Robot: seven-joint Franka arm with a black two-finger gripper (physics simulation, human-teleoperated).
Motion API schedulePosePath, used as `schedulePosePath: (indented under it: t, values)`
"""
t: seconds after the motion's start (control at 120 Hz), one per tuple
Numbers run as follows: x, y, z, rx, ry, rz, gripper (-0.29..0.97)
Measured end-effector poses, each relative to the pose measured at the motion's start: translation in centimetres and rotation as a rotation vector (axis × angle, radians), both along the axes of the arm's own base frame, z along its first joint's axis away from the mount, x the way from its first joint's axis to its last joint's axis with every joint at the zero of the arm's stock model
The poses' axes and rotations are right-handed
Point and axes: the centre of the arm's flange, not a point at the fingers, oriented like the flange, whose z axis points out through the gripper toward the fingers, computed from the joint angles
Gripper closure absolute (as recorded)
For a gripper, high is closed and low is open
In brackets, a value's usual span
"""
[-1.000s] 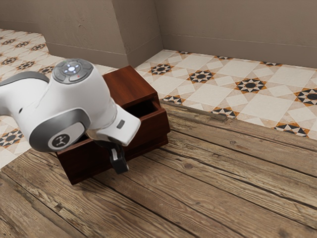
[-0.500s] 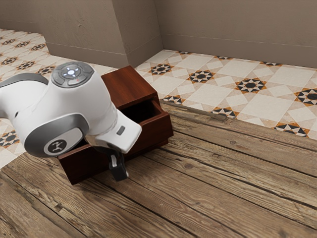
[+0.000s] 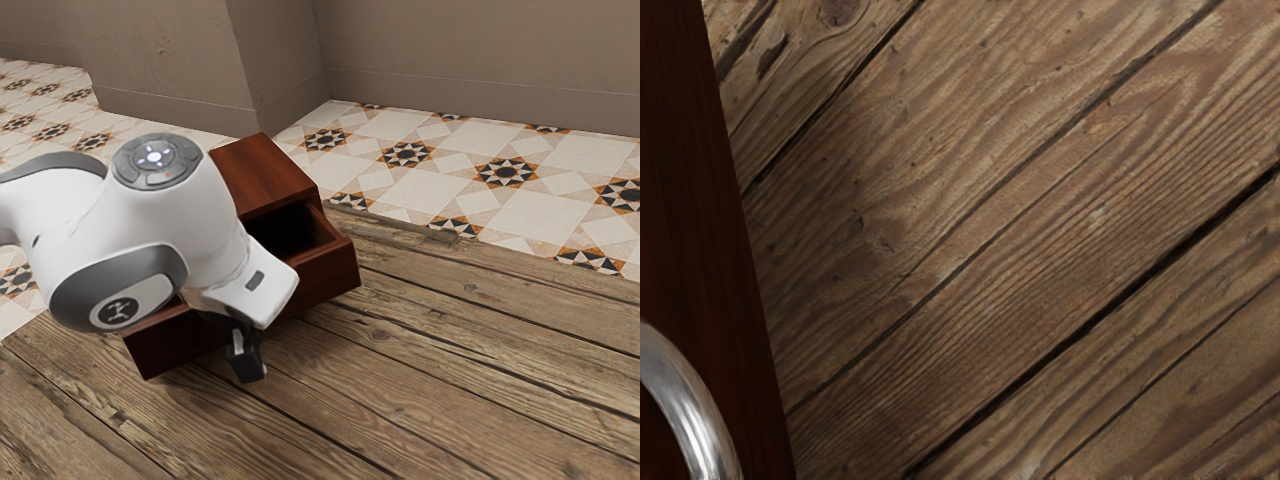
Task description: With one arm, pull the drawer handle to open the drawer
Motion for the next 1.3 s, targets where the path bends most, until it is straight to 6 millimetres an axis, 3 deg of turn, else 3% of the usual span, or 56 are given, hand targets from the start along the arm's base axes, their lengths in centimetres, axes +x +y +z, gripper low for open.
schedulePosePath:
  t: [0.383,0.517,0.583,0.75,0.833,1.033,1.108,1.3]
  values:
    - [-0.6,-0.4,0.3,-0.001,0.0,-0.005,0.0]
    - [-0.9,-0.6,1.4,0.001,-0.012,-0.007,0.0]
    - [-1.0,-0.7,2.9,-0.001,-0.033,-0.006,0.0]
    - [-1.2,-0.5,11.5,-0.049,-0.132,0.027,0.0]
    - [-0.5,-0.4,13.6,-0.088,-0.135,0.063,0.0]
    - [1.2,3.0,13.5,-0.2,-0.061,0.249,0.0]
    - [1.4,3.1,13.0,-0.219,-0.032,0.295,0.0]
    - [1.2,2.9,13.7,-0.253,-0.006,0.378,0.0]
